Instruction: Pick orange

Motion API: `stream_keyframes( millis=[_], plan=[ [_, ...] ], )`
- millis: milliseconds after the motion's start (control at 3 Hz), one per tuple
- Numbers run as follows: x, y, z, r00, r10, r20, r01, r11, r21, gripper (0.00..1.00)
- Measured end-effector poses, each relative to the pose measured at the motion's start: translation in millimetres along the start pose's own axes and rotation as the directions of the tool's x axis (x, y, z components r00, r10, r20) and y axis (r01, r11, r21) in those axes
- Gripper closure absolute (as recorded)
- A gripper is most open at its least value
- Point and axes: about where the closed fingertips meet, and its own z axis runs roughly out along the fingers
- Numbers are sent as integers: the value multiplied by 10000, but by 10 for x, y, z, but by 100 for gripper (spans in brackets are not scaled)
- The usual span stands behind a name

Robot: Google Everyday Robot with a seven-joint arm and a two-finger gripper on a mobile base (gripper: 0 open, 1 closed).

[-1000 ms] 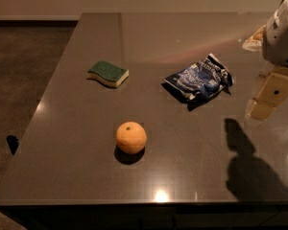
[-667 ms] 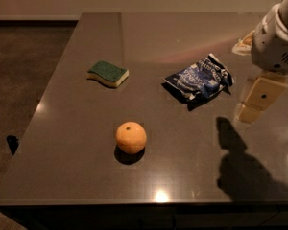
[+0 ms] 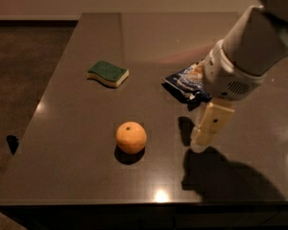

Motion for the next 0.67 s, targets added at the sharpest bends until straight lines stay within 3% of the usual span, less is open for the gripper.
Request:
stream_keyframes(
  millis=[333,667],
  plan=[
    [-278,206,444,9961,-792,399,814,9950,-581,0],
    [-573,326,870,9857,-1500,761,1567,9834,-915,0]
  ],
)
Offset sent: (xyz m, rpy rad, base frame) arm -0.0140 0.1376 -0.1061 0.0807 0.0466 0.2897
